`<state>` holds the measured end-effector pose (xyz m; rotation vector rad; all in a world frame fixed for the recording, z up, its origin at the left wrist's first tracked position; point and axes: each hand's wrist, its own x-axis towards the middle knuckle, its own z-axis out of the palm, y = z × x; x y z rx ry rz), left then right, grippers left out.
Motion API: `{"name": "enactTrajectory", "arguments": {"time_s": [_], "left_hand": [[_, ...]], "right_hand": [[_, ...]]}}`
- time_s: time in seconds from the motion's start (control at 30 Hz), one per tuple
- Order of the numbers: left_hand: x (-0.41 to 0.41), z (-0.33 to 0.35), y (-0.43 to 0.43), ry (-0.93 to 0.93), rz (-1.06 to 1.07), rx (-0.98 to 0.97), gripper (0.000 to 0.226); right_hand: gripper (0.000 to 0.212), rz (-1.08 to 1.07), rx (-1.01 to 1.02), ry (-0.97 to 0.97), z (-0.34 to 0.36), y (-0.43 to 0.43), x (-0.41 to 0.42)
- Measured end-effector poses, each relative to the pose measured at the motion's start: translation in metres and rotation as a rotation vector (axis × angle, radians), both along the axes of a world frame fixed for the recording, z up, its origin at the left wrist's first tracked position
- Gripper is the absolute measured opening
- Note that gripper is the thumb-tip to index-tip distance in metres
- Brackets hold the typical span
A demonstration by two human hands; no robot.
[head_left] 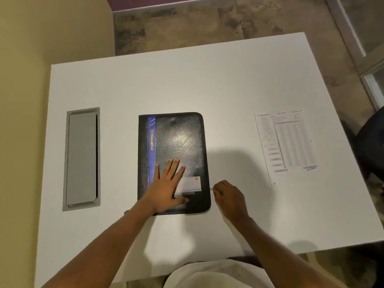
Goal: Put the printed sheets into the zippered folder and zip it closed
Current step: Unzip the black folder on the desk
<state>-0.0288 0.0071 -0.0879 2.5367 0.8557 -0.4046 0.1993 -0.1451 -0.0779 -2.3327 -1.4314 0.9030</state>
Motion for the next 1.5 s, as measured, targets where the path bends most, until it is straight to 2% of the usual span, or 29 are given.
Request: {"name": "enactTrajectory", "arguments": {"time_s": [0.1,0.27,0.43,0.73,0.87,1.03,1.17,1.33,1.5], "left_hand": [[-0.034,0.001,-0.023,0.071,-0.060,0.046,0.122],[-0.051,0.004,-0.035,0.136,-0.063,0.061,0.114],[-0.046,0.008,-0.038,0.161,-0.103,0.075,0.108],[-0.012,0.011,-0.047,0.174,-0.096,0.074,0.107],[0.005,0.013,-0.050,0.182,-0.085,0.073,0.107],[0.021,0.016,-0.049,0.199,-0.120,0.103,0.104],[0.026,0.018,-0.045,0.192,-0.135,0.100,0.103],[0.032,0.019,-0.045,0.178,-0.126,0.086,0.100],[0.031,0.020,-0.051,0.179,-0.089,0.047,0.099]], "right_hand": [[0.015,-0.045,0.007,0.019,0.005,0.001,-0.001],[0.017,-0.060,0.004,-0.011,0.011,0.001,-0.003],[0.012,-0.107,0.084,0.016,0.014,-0.007,-0.005],[0.011,-0.231,0.195,-0.069,0.003,-0.065,-0.026],[0.010,-0.290,0.244,-0.028,-0.006,-0.078,-0.050],[0.010,-0.251,0.276,-0.041,-0.016,-0.073,-0.084],[0.002,-0.185,0.262,-0.033,-0.021,-0.065,-0.114],[0.012,-0.046,0.252,-0.034,-0.016,-0.047,-0.158],[0.006,-0.040,0.208,0.091,-0.015,-0.042,-0.187]]}}
